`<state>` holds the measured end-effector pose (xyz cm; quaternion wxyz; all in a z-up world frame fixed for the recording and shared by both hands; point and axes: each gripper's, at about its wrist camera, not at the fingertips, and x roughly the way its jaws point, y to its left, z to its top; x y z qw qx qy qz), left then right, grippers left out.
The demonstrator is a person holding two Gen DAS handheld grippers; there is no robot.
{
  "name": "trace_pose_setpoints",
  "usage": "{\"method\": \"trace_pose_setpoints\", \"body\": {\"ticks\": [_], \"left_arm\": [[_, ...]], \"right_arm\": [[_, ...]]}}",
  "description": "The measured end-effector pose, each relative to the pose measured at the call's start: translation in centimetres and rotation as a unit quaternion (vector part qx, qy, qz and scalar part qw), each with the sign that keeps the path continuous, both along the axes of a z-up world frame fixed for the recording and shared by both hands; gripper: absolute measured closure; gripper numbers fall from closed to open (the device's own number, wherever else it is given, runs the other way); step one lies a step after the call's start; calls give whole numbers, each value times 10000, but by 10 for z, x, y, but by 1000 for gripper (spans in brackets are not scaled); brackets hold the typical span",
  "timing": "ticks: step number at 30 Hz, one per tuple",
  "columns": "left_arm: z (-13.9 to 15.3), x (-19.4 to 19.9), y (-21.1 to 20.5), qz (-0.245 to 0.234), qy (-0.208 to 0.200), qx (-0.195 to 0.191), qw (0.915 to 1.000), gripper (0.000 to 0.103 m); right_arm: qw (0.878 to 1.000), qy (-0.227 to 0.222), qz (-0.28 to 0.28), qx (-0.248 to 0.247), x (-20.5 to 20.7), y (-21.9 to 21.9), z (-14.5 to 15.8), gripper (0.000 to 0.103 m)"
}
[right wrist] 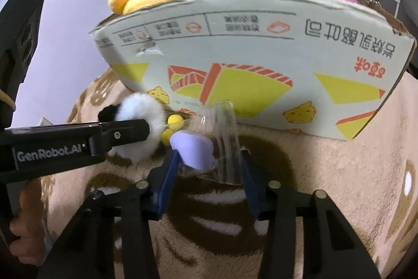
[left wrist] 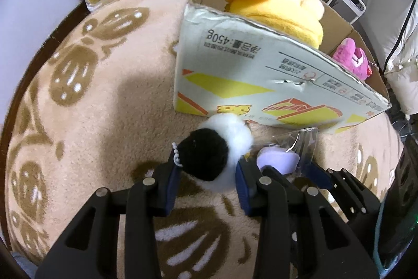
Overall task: Organize soft objects
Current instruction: 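Close the left tool on the black-and-white plush while the right tool grips its clear tag, then lift the black-and-white plush with both tools and carry it over the box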
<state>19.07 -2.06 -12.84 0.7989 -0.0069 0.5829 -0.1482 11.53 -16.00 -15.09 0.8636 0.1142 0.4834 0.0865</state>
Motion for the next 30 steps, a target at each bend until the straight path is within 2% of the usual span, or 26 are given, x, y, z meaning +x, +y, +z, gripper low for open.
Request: {"method": "trace_pose_setpoints", "body": {"ticks": [1, 3, 6, 9, 15, 20, 24, 27, 30], "left_arm": [[1, -2, 0, 3, -23, 26, 10000, 66], [2, -3, 2, 7, -15, -10, 10000, 68], [5, -4, 5, 31, -49, 5, 10000, 70], [9, -7, 6, -15, -81, -23, 10000, 72], [9, -9, 7, -83, -227, 89, 9997, 73], [10, -6, 14, 60, -345, 183, 9992, 73], [12, -8, 17, 114, -337, 143, 9993, 73], [18, -14, 16, 83, -500, 248, 9984, 73], [34, -24, 16, 138, -893, 377, 9952, 73]], "right_arm": [[9999, 35, 35, 94, -1, -1, 2, 62], [9998, 28, 99, 197, -3, 1, 5, 84], [9995, 7, 214, 221, -6, 2, 11, 90], [9990, -18, 268, 351, -8, 3, 15, 93], [9993, -48, 354, 79, -10, 13, 23, 96], [9994, -98, 220, -262, -14, 17, 29, 97], [9993, -227, 1, -304, -18, 4, 35, 97], [9986, -373, -176, -324, -23, -9, 45, 97], [9975, -500, -273, -412, -25, -16, 54, 97]]}}
